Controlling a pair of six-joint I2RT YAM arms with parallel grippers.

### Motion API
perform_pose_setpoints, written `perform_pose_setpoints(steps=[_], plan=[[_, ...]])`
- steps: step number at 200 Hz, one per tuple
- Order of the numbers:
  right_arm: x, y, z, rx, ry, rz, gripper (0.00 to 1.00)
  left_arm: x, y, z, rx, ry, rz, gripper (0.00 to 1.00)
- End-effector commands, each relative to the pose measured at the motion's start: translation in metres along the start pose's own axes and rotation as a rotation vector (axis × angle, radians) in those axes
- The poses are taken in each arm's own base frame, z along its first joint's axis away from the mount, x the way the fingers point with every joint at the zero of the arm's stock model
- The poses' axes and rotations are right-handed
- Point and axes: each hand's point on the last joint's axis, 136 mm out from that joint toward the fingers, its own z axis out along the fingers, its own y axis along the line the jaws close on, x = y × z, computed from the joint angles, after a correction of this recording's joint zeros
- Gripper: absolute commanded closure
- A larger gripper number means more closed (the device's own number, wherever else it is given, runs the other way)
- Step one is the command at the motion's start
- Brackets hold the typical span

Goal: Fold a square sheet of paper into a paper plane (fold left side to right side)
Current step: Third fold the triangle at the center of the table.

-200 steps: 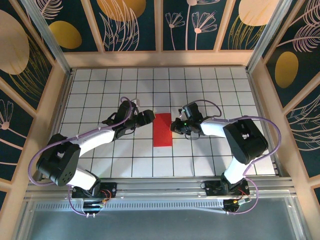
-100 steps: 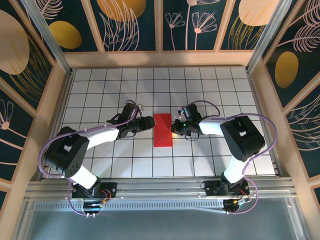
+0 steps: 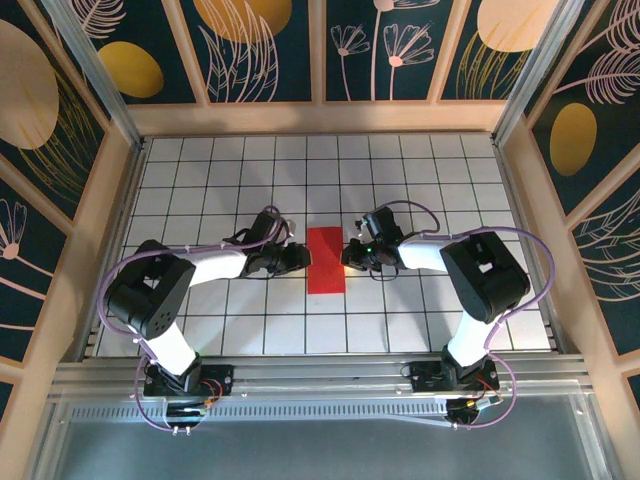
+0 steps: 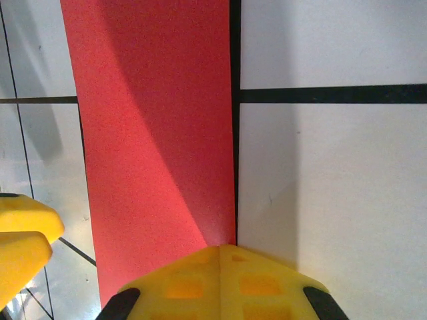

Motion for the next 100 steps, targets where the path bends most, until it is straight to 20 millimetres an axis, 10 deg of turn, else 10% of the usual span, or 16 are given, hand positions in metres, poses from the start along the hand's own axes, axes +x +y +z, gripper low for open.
perform_pose_setpoints(steps=[1, 100], plan=[[0.008, -0.017, 0.006, 0.071, 0.023, 0.006, 1.00, 0.011, 0.001, 0.007, -0.025, 0.067, 0.011, 0.72], [0.015, -0.017, 0.004, 0.038, 0.015, 0.025, 1.00, 0.029, 0.007, 0.022, -0.088, 0.139, 0.005, 0.72]])
